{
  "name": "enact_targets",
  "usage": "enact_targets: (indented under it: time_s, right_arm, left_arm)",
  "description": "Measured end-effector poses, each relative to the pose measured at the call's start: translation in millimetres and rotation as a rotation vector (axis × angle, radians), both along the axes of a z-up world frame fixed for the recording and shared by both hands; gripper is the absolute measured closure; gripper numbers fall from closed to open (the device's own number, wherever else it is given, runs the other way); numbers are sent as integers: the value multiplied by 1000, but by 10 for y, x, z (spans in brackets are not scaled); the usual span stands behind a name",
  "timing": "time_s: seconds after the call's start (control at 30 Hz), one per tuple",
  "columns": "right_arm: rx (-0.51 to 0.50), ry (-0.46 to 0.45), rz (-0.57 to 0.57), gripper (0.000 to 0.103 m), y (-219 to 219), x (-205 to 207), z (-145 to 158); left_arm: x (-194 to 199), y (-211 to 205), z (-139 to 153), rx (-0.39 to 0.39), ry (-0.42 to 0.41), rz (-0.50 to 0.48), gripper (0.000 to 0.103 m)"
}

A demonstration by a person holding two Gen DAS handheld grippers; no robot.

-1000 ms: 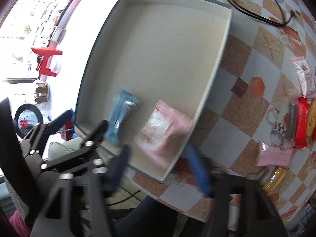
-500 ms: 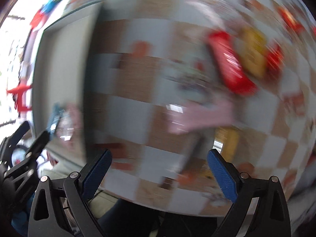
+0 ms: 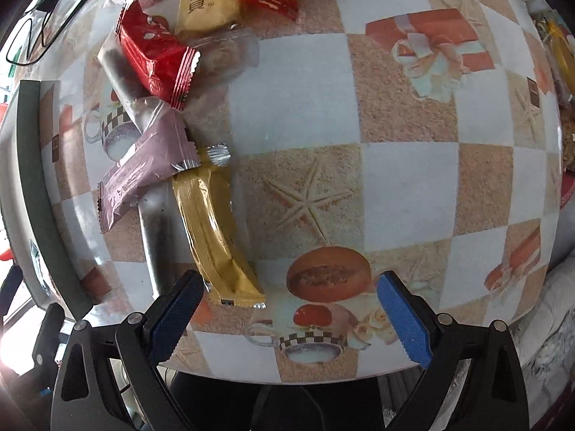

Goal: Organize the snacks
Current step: 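Carry both packets into the white tray and open both tools, then grasp the pink bar with the left tool while the right tool grasps the gold bar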

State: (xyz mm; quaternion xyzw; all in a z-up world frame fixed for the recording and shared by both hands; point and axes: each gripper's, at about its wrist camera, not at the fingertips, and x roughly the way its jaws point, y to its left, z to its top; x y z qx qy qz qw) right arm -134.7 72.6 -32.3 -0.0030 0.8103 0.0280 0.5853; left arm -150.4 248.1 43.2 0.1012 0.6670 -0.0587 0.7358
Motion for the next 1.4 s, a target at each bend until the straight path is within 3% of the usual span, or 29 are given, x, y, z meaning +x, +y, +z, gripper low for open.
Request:
enact_targets:
  time_s: [0.37,0.5,0.73,0.9,1.0,1.13,1.2,1.4]
  right_arm:
    - [-24,-50,87,4,181,318,-37]
    - [-64,-75,81,4,-204,571,-39]
    - [-60,-60,-57,1,-863,639,92]
    - [-55,-70,8,1,-963,652,233]
    - [-53,-77,9,0,-1021,717,293]
    - [-49,-77,16,0,-1041,660,354]
    - [-50,-75,15,0,-978,583,304]
    - [-49,-76,17,0,-941,669,222]
  left_arm:
    - [125,-86,-33,34,35,-41,23]
    - [232,-242,-80,34,44,-72,23]
    - [493,-594,-196,13,51,-124,23]
    - [686,-811,-413,8,91,-134,23]
    - [792,-831,-554,37,113,-89,23]
    - [925,-433,-634,24,141,132,23]
    - [924,-270,-614,12,146,179,23]
    - [887,-98,-502,-18,131,137,23]
